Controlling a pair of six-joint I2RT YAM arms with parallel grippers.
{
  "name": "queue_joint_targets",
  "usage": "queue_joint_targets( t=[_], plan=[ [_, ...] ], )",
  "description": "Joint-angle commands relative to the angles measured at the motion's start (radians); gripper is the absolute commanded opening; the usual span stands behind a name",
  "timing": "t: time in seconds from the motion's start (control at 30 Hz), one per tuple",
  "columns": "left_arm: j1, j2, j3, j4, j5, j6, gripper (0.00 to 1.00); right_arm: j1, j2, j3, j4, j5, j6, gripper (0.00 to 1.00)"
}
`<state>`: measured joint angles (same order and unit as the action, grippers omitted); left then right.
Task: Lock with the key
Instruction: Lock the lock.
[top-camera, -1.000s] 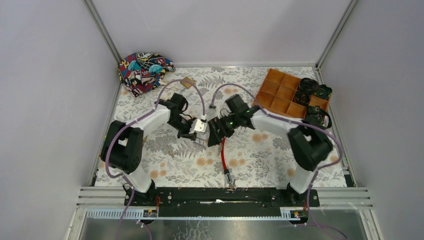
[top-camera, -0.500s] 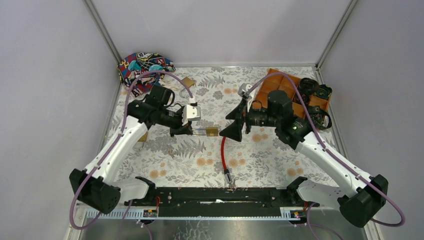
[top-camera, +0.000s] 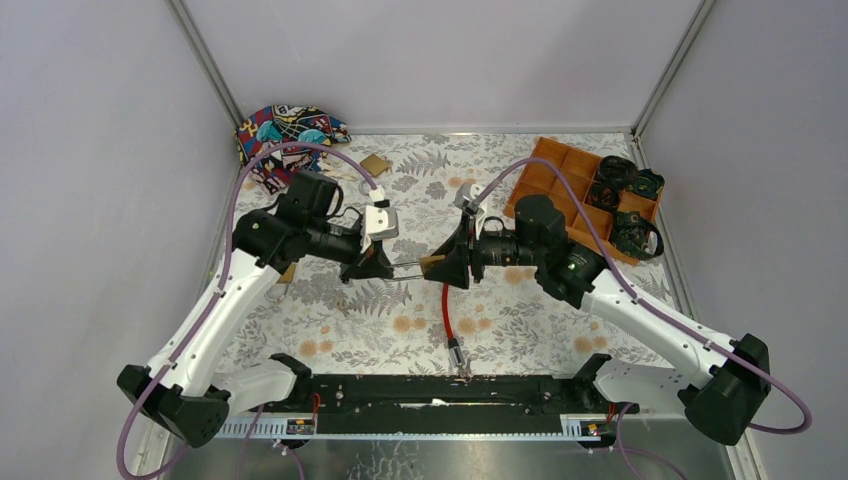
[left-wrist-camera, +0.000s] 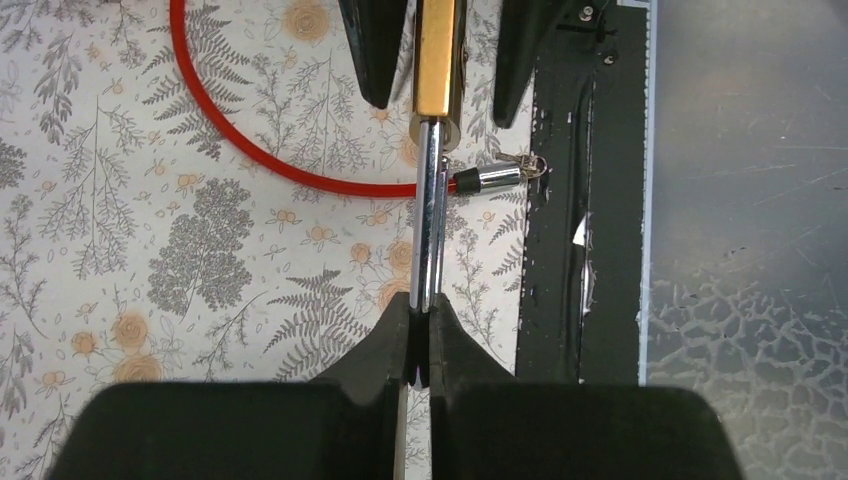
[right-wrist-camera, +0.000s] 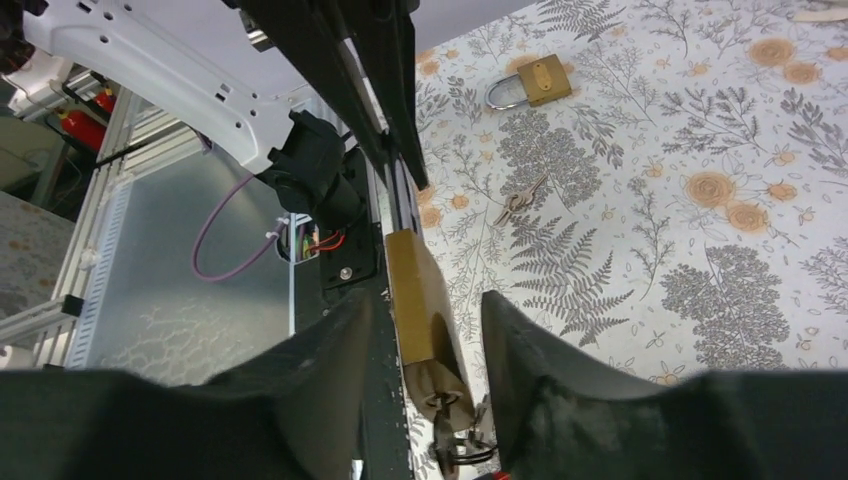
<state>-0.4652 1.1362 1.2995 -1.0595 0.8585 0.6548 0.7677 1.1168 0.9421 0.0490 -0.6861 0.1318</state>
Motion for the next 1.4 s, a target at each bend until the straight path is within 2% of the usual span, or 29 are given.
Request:
queue_joint_targets(
  t=[0.0,0.07,0.13,0.17,0.23,0.27,0.3,0.33,0.37,0.43,0.53,0.8,0.93,1.07,1.17,1.23,1.37],
  plan=[
    [-0.011,-0.021,0.058,0.035,0.093,-0.039,0.0,0.004,-0.004,-0.012,0.098,0.006,0.05,0.42],
    [-0.013,-0.019,0.065,0.034,0.101,-0.042,0.0,0.004,-0.007,-0.015,0.088,0.001,0.052,0.27],
    [-0.013,-0.018,0.069,0.047,0.113,-0.064,0.0,0.005,-0.015,-0.022,0.093,0.004,0.063,0.06],
    [-0.013,-0.023,0.065,0.064,0.122,-0.086,0.0,0.004,-0.019,-0.023,0.095,0.009,0.07,0.0],
    [-0.013,-0.034,0.057,0.102,0.153,-0.117,0.0,0.004,-0.026,-0.016,0.1,0.008,0.095,0.0],
    [-0.013,-0.043,0.05,0.131,0.171,-0.146,0.03,0.004,-0.036,-0.009,0.106,0.01,0.111,0.0],
    [-0.013,-0.065,0.036,0.179,0.179,-0.194,0.25,0.001,-0.055,-0.005,0.118,0.015,0.127,0.0],
    [-0.013,-0.086,0.025,0.232,0.18,-0.257,0.54,-0.009,-0.069,0.002,0.133,0.016,0.144,0.0],
    [-0.012,-0.106,0.012,0.295,0.179,-0.308,0.62,-0.024,-0.088,0.01,0.156,0.001,0.169,0.0],
    [-0.012,-0.153,-0.011,0.378,0.169,-0.396,0.66,-0.076,-0.123,0.018,0.228,-0.05,0.241,0.0],
    [-0.012,-0.2,-0.047,0.51,0.132,-0.556,0.69,-0.142,-0.17,0.035,0.338,-0.118,0.329,0.0],
    [-0.012,-0.202,-0.044,0.744,0.089,-0.823,0.67,-0.15,-0.166,0.125,0.383,-0.254,0.337,0.0],
    [-0.012,-0.199,-0.048,0.791,0.109,-0.869,0.64,-0.15,-0.158,0.155,0.367,-0.268,0.32,0.0],
    [-0.011,-0.207,-0.026,0.733,0.134,-0.792,0.63,-0.151,-0.155,0.182,0.316,-0.269,0.284,0.0],
    [-0.008,-0.21,0.049,0.5,0.101,-0.563,0.65,-0.15,-0.165,0.23,0.205,-0.249,0.201,0.0],
    [-0.006,-0.209,0.079,0.404,0.044,-0.462,0.65,-0.15,-0.166,0.261,0.15,-0.251,0.165,0.0],
    [-0.003,-0.205,0.117,0.37,0.021,-0.384,0.68,-0.15,-0.168,0.301,0.079,-0.267,0.118,0.0]
  ],
)
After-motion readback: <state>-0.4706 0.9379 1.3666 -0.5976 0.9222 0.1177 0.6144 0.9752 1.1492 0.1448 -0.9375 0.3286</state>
